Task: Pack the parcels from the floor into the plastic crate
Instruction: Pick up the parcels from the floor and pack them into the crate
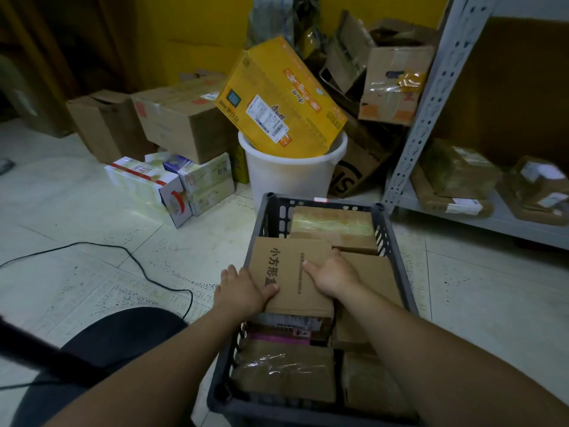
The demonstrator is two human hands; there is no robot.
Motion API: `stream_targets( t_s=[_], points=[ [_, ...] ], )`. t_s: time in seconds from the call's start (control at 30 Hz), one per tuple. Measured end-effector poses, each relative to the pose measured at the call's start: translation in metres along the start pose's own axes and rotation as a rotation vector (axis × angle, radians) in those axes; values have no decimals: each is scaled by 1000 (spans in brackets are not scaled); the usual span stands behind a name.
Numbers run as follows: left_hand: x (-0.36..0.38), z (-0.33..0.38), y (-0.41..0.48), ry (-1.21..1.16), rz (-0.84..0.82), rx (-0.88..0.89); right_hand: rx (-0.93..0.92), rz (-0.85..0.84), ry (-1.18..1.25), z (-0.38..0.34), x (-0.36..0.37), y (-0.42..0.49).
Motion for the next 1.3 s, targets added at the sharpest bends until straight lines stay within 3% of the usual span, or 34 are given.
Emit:
stream_targets(
  t_s=[0.17, 0.37, 0.6, 0.8, 1.3],
  points=[
    [-5, 6, -3, -273, 0, 32, -25, 33, 83, -5, -3, -2],
    [-45, 37, -16, -653, -48, 79, -157, 204, 117, -34, -51, 2],
    [-67, 83, -27, -705, -87, 205, -159, 330, 219, -33, -95, 4],
    [-30, 96, -35, -682, -224, 214, -79, 274, 201, 5, -97, -3],
    [-7, 117, -45, -718, -359, 232, 16, 254, 224, 37, -118, -2]
  ],
)
Point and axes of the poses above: each hand's wrist, its own y-axis towards the middle knuckle, its own x-axis out of the palm, z = x × y, the point moved 5 cm from there along y, towards the middle knuckle, and after that the axes turned 8 degrees about -x, right-handed, at the moved point
